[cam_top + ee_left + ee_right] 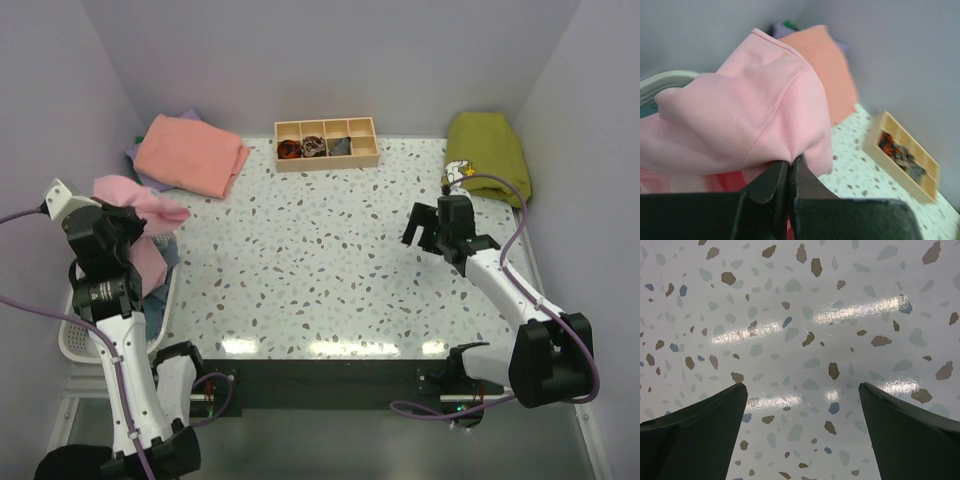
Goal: Fold and stack the t-shirts
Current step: Grab crumpled tshirt from bin with the left arm, then move the tshirt to the center of the board
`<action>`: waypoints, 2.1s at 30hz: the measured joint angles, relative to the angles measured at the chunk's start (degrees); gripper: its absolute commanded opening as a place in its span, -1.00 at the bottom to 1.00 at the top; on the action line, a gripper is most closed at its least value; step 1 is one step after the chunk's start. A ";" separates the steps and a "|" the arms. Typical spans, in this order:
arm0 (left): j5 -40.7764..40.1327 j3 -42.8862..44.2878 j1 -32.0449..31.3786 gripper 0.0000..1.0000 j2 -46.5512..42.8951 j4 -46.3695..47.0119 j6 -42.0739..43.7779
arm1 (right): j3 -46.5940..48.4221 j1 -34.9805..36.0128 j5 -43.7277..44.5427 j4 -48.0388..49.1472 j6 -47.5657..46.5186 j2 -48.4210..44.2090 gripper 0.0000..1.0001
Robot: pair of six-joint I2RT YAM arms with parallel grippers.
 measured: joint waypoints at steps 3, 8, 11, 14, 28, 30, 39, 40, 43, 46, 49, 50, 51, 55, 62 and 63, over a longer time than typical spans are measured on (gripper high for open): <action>12.79 0.04 0.00 -1.00 -1.88 5.03 1.57 | 0.00 0.00 -0.15 0.07 -0.17 0.00 0.97; 28.94 -0.83 0.00 -1.00 -2.64 11.39 2.10 | 0.24 0.00 -0.13 0.07 -0.63 0.00 0.97; 38.77 -1.70 -1.66 -1.00 -2.08 17.29 0.81 | 0.42 0.00 -0.20 0.11 -1.05 0.00 0.97; 42.18 -2.23 -8.63 -1.00 -1.01 22.60 0.35 | 0.85 0.00 -1.36 0.09 -1.53 0.00 0.97; 3.39 -0.96 -54.42 -1.00 35.28 30.42 7.28 | 1.88 0.79 -5.51 0.37 -6.91 -2.49 0.97; -1.25 -0.46 -58.55 -0.62 41.03 31.67 7.91 | 1.88 1.22 -5.49 0.39 -7.72 -3.32 0.97; -11.89 2.01 -65.53 1.00 48.17 36.28 9.49 | 2.38 5.42 -7.54 1.25 -10.14 -0.07 0.97; -14.10 3.58 -67.30 1.00 49.51 35.63 9.62 | 3.13 6.78 -8.20 1.25 -10.36 1.88 0.98; -18.12 4.74 -71.58 1.00 50.47 34.73 9.75 | 6.97 10.91 -10.01 1.31 -11.13 8.70 0.97; -20.92 3.26 -71.38 1.00 48.74 34.38 9.73 | 11.41 15.19 -10.99 1.99 -11.69 15.06 0.97; -23.02 -0.26 -67.30 1.00 45.05 33.99 9.40 | 13.57 17.73 -11.65 4.26 -11.67 18.62 0.97; -23.69 -1.77 -65.40 1.00 43.52 33.92 9.07 | 14.14 18.14 -11.72 5.01 -11.63 19.63 0.98; -24.26 -3.26 -63.45 1.00 41.94 33.79 8.66 | 14.84 18.27 -11.82 5.40 -11.58 20.70 0.97; -26.43 -8.33 -57.88 1.00 36.61 32.98 7.98 | 21.27 18.73 -11.02 4.76 -11.56 26.36 0.98; -26.69 -10.38 -57.35 1.00 35.30 33.05 6.82 | 31.74 21.79 -6.49 -0.04 -10.80 30.73 0.97; -26.53 -10.64 -57.27 1.00 35.39 33.14 6.67 | 32.89 21.97 -6.49 -0.31 -10.82 31.15 0.97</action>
